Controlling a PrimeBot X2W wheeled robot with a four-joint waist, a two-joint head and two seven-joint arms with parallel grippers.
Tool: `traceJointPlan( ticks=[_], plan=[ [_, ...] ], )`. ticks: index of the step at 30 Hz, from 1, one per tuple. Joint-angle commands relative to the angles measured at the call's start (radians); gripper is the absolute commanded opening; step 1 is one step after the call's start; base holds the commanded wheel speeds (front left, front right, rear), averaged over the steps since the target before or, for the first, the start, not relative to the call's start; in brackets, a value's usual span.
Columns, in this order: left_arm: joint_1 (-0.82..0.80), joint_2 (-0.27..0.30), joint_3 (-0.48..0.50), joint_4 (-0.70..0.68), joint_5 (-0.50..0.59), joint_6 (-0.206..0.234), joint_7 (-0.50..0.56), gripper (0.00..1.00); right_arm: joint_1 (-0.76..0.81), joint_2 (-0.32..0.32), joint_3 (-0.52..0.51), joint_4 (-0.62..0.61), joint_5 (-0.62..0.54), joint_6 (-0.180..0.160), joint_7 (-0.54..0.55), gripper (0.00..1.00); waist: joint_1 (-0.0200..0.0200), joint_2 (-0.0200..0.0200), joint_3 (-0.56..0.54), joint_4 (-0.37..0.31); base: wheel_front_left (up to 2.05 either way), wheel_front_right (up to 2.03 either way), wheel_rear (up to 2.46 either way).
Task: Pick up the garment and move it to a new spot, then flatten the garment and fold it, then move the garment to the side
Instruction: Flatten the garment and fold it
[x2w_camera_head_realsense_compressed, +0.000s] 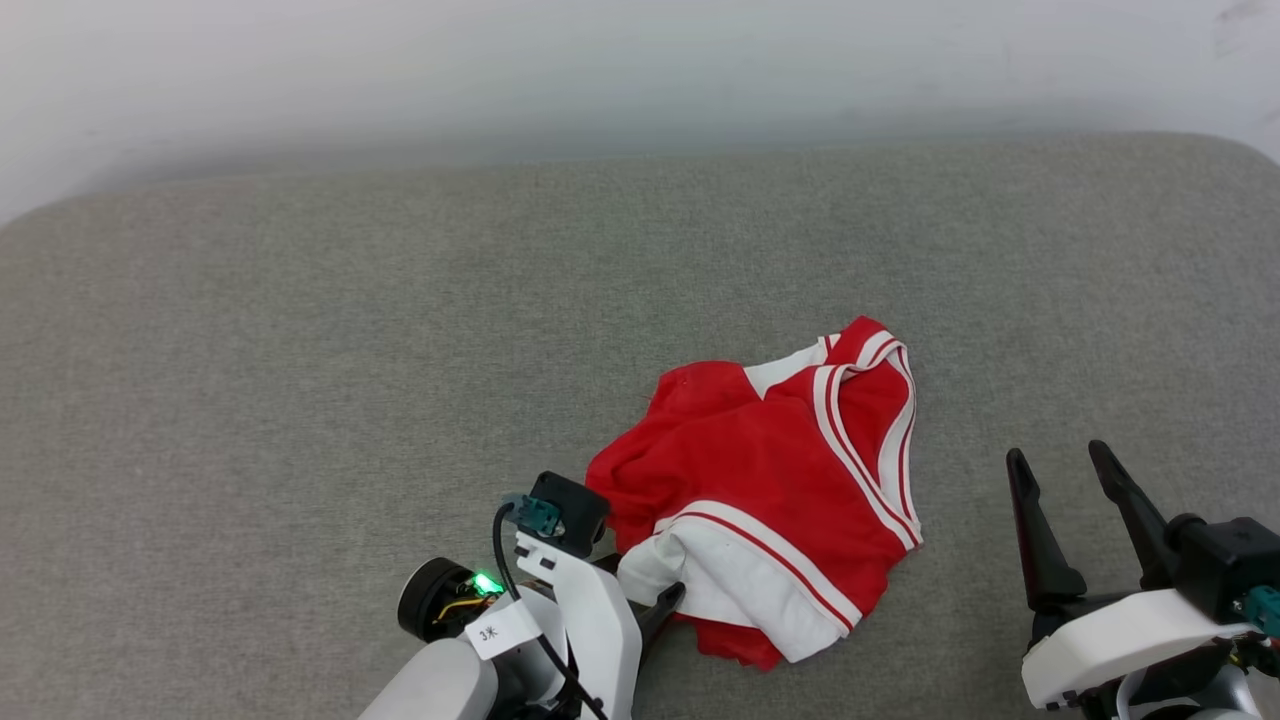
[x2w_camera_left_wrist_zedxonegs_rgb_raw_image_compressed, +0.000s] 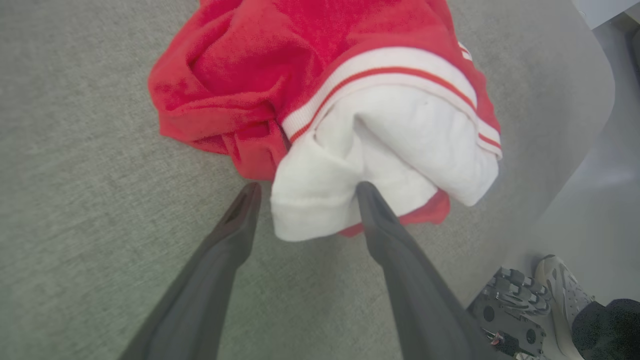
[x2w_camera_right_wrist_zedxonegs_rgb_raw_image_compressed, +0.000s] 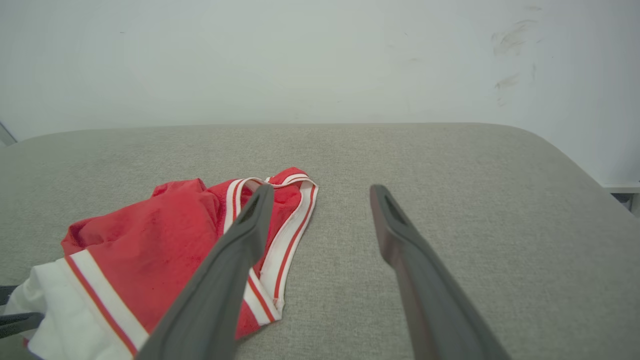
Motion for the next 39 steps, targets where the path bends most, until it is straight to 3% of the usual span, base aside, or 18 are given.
traceJointPlan(
  ticks=[1,2,3,4,5,9,14,26,29,36,37,38,39],
  plan=[
    [-0.018,0.002,-0.007,0.01,-0.008,-0.01,0.015,1.0,-0.017,0.002,0.002,0.008,0.003,0.0,-0.009,1.0,-0.0001,0.0,0.017,-0.014,0.0,0.0,0.0],
    [-0.023,0.002,-0.014,0.013,-0.009,-0.016,0.022,1.0,-0.021,0.002,0.001,0.011,0.003,0.0,-0.013,1.0,-0.0001,0.0,0.021,-0.016,0.0,0.0,0.0],
    [-0.026,0.001,-0.017,0.015,-0.012,-0.018,0.023,0.91,-0.024,0.002,0.001,0.014,0.004,0.0,-0.016,1.0,-0.0001,0.0,0.024,-0.017,0.0,0.0,0.0],
    [-0.029,0.001,-0.021,0.015,-0.013,-0.024,0.023,0.33,-0.024,0.002,0.001,0.018,0.005,0.0,-0.018,1.0,-0.0001,0.0,0.026,-0.018,0.0,0.0,0.0],
    [-0.031,0.001,-0.025,0.015,-0.016,-0.028,0.023,0.0,-0.026,0.002,0.0,0.021,0.006,0.0,-0.02,1.0,-0.0001,0.0,0.028,-0.018,0.0,0.0,0.0],
    [-0.044,0.006,-0.027,0.003,-0.007,-0.035,0.002,0.0,-0.032,0.002,-0.005,0.036,0.009,0.0,-0.03,1.0,-0.0001,0.0,0.026,-0.012,0.0,0.0,0.0],
    [-0.049,0.032,0.002,-0.031,0.014,-0.012,-0.038,0.0,-0.03,0.002,-0.015,0.054,0.009,0.0,-0.03,1.0,-0.0001,0.0,-0.002,0.01,0.0,0.0,0.0],
    [0.105,0.176,0.194,-0.126,-0.022,0.151,-0.05,0.0,0.011,0.002,-0.026,0.07,0.013,0.0,-0.016,1.0,-0.0001,0.0,-0.061,0.076,0.0,0.0,0.0],
    [0.17,0.181,0.229,-0.093,-0.058,0.176,-0.056,0.0,0.016,0.002,-0.026,0.064,0.011,0.0,-0.011,1.0,-0.0001,0.0,-0.063,0.083,0.0,0.0,0.0],
    [0.252,0.121,0.255,0.031,-0.13,0.171,-0.12,0.0,0.022,0.002,-0.024,0.047,0.003,0.0,0.005,1.0,-0.0001,0.0,-0.066,0.09,0.0,0.0,0.0],
    [0.254,0.113,0.255,0.044,-0.13,0.171,-0.135,0.38,0.022,0.002,-0.024,0.046,0.002,0.0,0.007,1.0,-0.0001,0.0,-0.068,0.09,0.0,0.0,0.0],
    [0.255,0.105,0.257,0.054,-0.128,0.171,-0.155,1.0,0.023,0.002,-0.025,0.045,0.0,0.0,0.009,1.0,-0.0001,0.0,-0.071,0.09,0.0,0.0,0.0],
    [0.254,0.1,0.259,0.062,-0.123,0.17,-0.177,1.0,0.026,0.002,-0.024,0.042,-0.002,0.0,0.011,1.0,-0.0001,0.0,-0.075,0.09,0.0,0.0,0.0]
  ],
)
